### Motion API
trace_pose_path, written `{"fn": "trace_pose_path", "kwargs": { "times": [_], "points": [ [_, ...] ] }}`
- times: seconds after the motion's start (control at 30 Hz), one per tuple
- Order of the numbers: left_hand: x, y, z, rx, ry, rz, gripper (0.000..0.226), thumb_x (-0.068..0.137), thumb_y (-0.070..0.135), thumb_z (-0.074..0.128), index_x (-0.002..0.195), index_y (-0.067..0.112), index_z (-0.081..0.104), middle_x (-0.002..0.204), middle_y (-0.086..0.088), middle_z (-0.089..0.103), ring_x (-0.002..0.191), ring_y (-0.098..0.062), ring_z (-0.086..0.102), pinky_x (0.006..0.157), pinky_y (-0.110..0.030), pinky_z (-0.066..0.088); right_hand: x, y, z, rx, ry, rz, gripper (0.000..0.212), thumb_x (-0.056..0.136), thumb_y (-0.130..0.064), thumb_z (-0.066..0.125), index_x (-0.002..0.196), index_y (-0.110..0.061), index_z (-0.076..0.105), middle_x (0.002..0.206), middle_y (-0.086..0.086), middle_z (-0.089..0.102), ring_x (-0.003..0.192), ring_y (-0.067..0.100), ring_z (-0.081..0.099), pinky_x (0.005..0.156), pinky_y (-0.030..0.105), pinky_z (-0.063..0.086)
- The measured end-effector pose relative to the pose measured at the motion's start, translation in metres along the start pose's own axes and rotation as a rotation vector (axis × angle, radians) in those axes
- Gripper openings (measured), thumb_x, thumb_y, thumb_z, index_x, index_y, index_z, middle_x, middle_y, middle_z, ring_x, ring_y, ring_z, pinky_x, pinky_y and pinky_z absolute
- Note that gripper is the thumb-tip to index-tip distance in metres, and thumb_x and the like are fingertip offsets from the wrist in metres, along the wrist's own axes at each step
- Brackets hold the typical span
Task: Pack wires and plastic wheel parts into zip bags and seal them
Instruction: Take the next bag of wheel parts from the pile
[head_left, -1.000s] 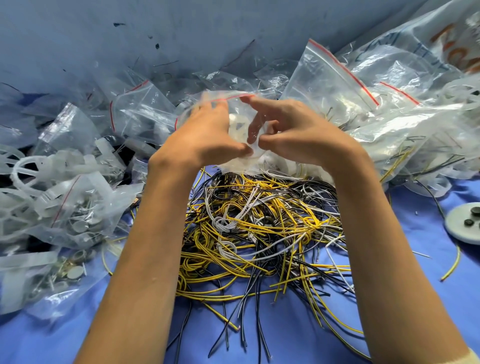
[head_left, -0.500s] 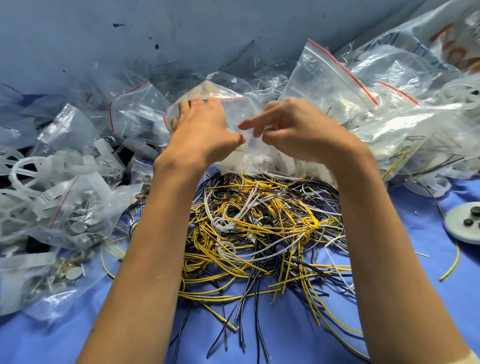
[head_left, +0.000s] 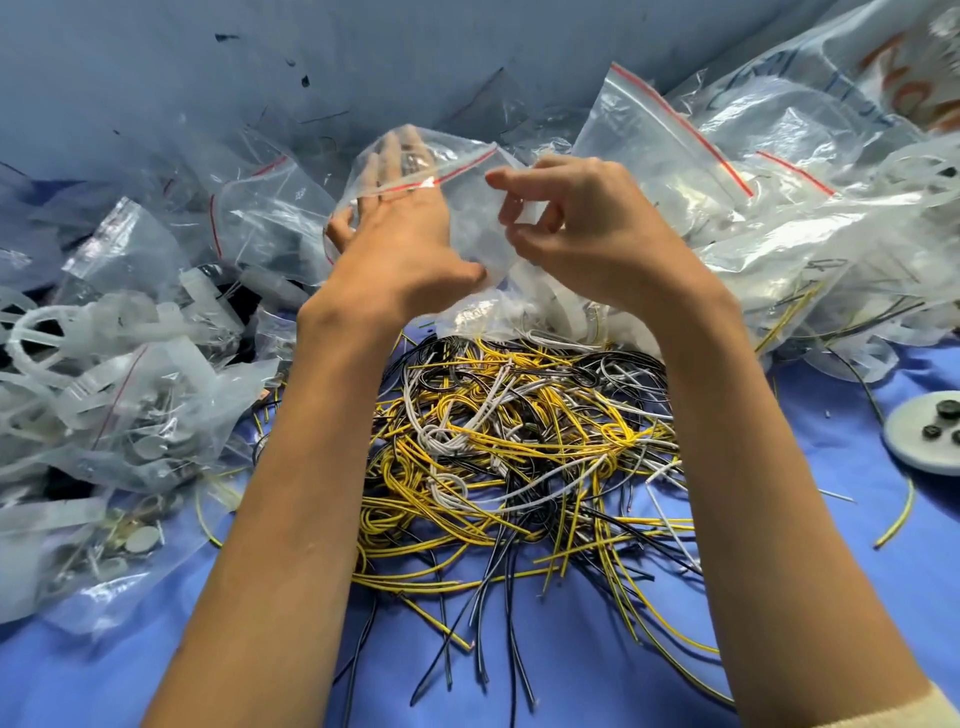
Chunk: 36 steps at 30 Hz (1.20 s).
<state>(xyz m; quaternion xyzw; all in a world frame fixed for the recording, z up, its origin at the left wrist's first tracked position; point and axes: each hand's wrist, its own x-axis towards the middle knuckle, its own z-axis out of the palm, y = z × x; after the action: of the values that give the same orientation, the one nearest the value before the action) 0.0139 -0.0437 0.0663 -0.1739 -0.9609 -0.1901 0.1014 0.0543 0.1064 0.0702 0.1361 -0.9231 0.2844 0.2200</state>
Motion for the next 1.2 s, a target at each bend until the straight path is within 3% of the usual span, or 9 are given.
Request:
{"fn": "trace_pose_path", "kwargs": {
  "times": [0.07,0.23,0.37,0.5,0.63,0.77,0.93,1.07,1.2],
  "points": [
    [-0.001,-0.004,-0.001,0.019,-0.105,0.003,0.102,0.063,0.058,0.065,0.148,0.021,0.023,0.149,-0.009,0.036,0.136,-0.027,0.033,0.11,-0.041,0.03,-0.001,0.001,0.002,-0.039,-0.06,-0.002,0.047,0.087,-0.008,0.061,0.133,-0.012,0.054,0.105,-0.002,0.063,0.072,0.001,0.048,0.074,0.011,0.038],
    [-0.001,0.001,0.0,0.04,0.097,-0.053,0.119,0.07,0.046,0.074,0.15,0.014,-0.008,0.158,-0.013,-0.013,0.146,-0.025,-0.011,0.115,-0.047,0.002,0.0,-0.002,0.005,-0.009,-0.047,-0.027,0.063,0.087,-0.003,0.06,0.144,-0.016,0.038,0.105,-0.001,0.061,0.071,0.011,0.053,0.077,0.019,0.044],
    [-0.002,0.002,0.002,0.095,0.117,-0.058,0.12,0.07,0.048,0.075,0.151,0.013,-0.006,0.157,-0.015,-0.017,0.145,-0.026,-0.016,0.114,-0.048,0.0,-0.001,0.006,0.001,0.031,-0.087,0.006,0.055,0.086,-0.01,0.066,0.137,-0.023,0.05,0.098,-0.011,0.058,0.068,-0.009,0.049,0.071,0.01,0.04],
    [-0.004,-0.007,-0.001,0.109,-0.197,0.057,0.076,0.073,0.057,0.069,0.139,0.031,0.042,0.147,-0.008,0.039,0.126,-0.019,0.041,0.103,-0.034,0.031,-0.008,0.011,-0.007,-0.079,-0.497,0.083,0.027,0.083,-0.024,0.071,0.107,-0.036,0.069,0.086,-0.024,0.061,0.072,-0.014,0.052,0.064,0.015,0.039],
    [-0.009,-0.009,-0.002,0.146,-0.52,0.12,0.077,0.082,0.058,0.057,0.148,0.034,0.024,0.153,0.006,0.03,0.137,-0.015,0.033,0.103,-0.024,0.027,-0.012,0.012,-0.003,-0.16,-0.718,0.155,0.02,0.078,-0.032,0.074,0.093,-0.044,0.071,0.069,-0.032,0.059,0.073,-0.01,0.053,0.061,0.021,0.036],
    [-0.006,-0.004,-0.001,0.155,-0.398,0.104,0.068,0.082,0.057,0.058,0.139,0.022,0.043,0.14,-0.003,0.05,0.124,-0.021,0.048,0.09,-0.025,0.034,-0.01,0.009,0.003,-0.132,-0.728,0.123,0.011,0.075,-0.033,0.076,0.081,-0.042,0.073,0.072,-0.031,0.065,0.072,-0.009,0.055,0.063,0.021,0.038],
    [-0.002,-0.005,0.002,0.113,-0.169,0.094,0.028,0.089,0.04,0.053,0.081,0.013,0.058,0.086,-0.009,0.062,0.08,-0.026,0.049,0.064,-0.029,0.034,-0.01,0.005,0.007,-0.049,-0.878,0.113,0.012,0.075,-0.03,0.076,0.074,-0.041,0.073,0.099,-0.02,0.071,0.096,-0.003,0.062,0.09,0.025,0.046],
    [0.007,-0.008,0.0,0.064,0.065,-0.039,0.034,0.088,0.045,0.051,0.086,0.012,0.059,0.101,-0.013,0.064,0.094,-0.029,0.053,0.077,-0.032,0.035,-0.009,0.003,0.02,-0.082,-0.909,0.129,0.016,0.075,-0.029,0.076,0.088,-0.037,0.073,0.08,-0.03,0.066,0.082,-0.006,0.06,0.077,0.024,0.045],
    [0.005,-0.009,-0.004,-0.014,-0.035,-0.066,0.043,0.089,0.049,0.051,0.114,0.015,0.06,0.123,-0.012,0.06,0.116,-0.028,0.051,0.09,-0.031,0.037,-0.007,0.004,0.035,-0.186,-0.924,0.135,0.028,0.075,-0.029,0.078,0.099,-0.04,0.071,0.071,-0.028,0.053,0.067,-0.009,0.05,0.06,0.018,0.035]
  ]
}}
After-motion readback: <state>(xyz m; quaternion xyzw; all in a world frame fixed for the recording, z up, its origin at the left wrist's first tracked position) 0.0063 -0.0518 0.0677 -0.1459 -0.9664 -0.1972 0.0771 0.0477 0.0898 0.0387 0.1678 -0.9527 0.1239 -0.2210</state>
